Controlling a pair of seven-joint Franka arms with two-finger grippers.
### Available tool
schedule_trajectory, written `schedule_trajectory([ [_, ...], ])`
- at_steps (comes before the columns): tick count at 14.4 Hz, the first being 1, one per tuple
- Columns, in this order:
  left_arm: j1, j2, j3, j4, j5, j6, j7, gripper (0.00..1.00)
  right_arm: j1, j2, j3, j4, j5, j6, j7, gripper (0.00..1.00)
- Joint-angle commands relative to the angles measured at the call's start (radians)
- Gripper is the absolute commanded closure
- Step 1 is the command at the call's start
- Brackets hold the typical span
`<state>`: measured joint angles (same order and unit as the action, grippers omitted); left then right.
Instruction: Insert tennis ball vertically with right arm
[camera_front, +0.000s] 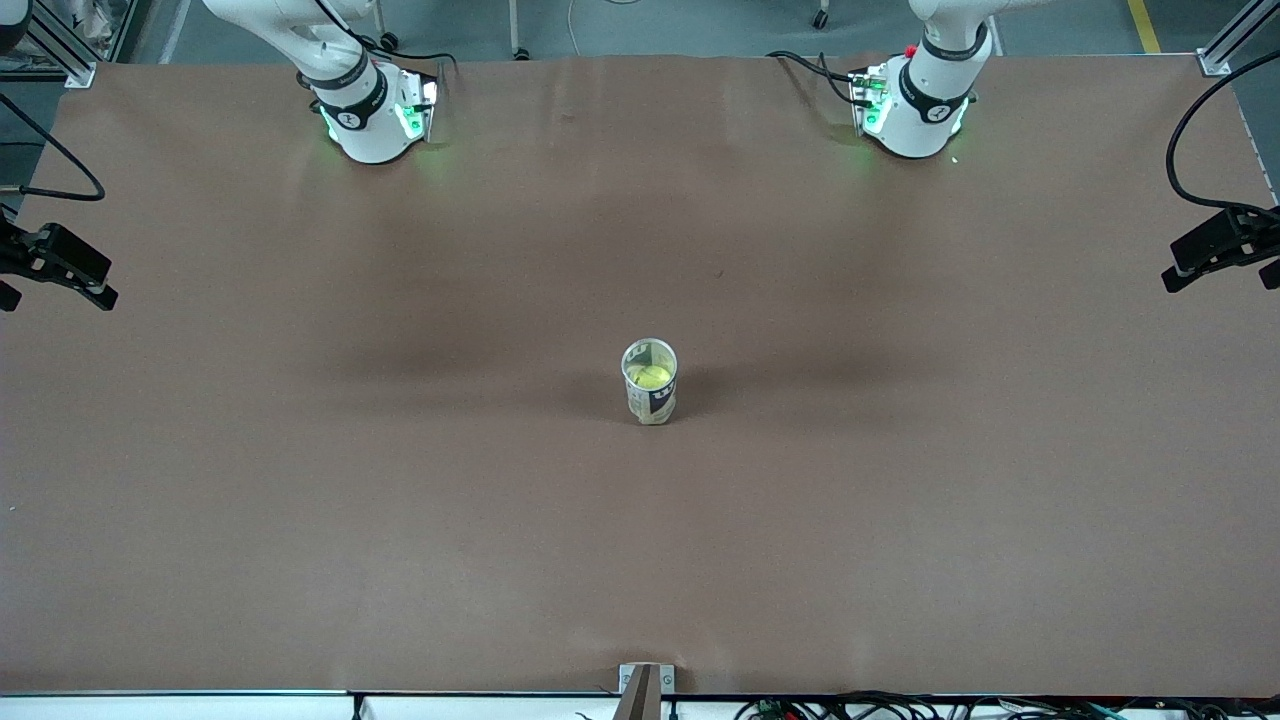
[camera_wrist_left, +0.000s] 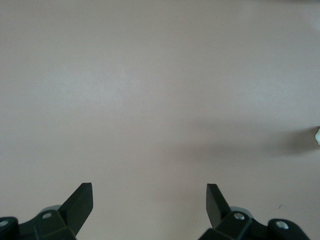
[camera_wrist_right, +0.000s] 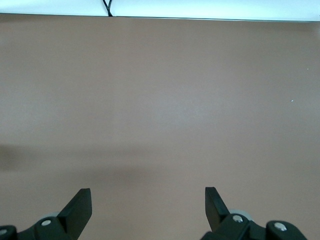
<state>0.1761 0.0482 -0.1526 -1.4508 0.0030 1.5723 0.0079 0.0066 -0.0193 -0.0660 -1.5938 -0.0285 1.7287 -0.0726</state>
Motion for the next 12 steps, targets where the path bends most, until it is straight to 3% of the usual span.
schedule_trajectory([
  [1, -0.003, -0.036, 0.004, -0.02, -0.015, 0.0, -0.006, 0.0, -0.008, -0.008, 0.008, -0.009, -0.019, -0.001, -0.004, 0.0],
  [7, -0.007, -0.039, -0.024, -0.03, -0.061, -0.103, -0.005, 0.0, -0.008, -0.008, 0.006, -0.009, -0.021, -0.001, -0.004, 0.0],
  [12, -0.004, -0.07, -0.036, -0.028, -0.003, -0.077, 0.004, 0.0, -0.008, -0.008, 0.006, -0.009, -0.021, -0.001, -0.004, 0.0],
])
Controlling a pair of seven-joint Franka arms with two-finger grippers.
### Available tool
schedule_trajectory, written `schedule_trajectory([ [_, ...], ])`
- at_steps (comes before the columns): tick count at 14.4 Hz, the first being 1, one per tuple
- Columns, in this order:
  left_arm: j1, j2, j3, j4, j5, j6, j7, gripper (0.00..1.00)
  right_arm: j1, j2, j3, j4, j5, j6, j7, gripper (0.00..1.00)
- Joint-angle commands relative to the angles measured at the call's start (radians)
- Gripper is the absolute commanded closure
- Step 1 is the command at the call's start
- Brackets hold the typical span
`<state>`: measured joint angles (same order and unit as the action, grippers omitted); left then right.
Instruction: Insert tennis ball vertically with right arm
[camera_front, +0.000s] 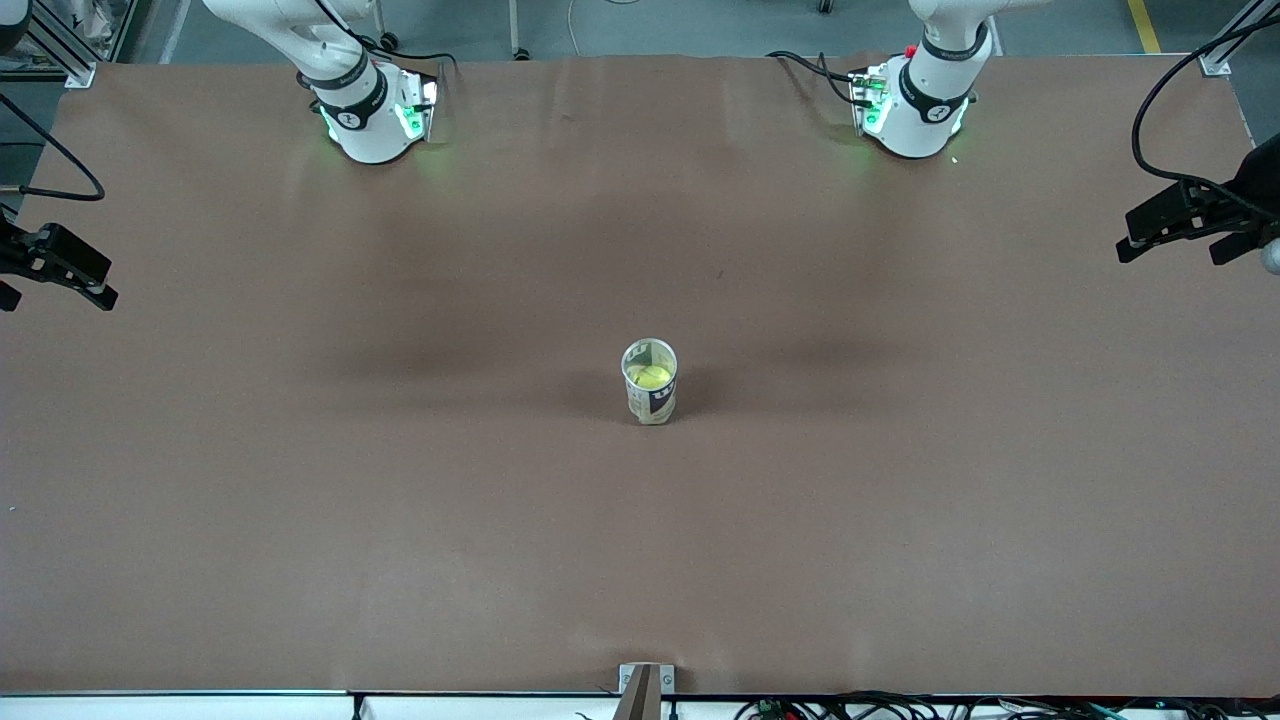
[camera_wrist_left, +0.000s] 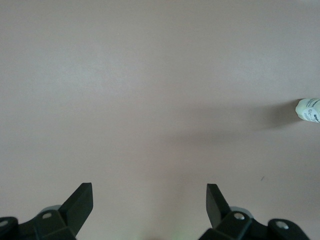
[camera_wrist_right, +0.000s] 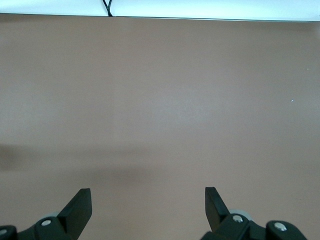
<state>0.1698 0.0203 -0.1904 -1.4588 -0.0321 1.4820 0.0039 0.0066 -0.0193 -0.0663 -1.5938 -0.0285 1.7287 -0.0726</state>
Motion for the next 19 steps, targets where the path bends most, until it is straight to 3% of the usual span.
schedule_trajectory([
  [1, 0.001, -0.043, 0.0, -0.02, 0.052, 0.023, 0.008, 0.0, -0.008, -0.008, 0.006, -0.009, -0.021, -0.001, -0.004, 0.0],
  [19, 0.002, -0.043, -0.003, -0.018, 0.038, 0.018, -0.012, 0.0, -0.008, -0.008, 0.008, -0.009, -0.019, -0.001, -0.004, 0.0],
])
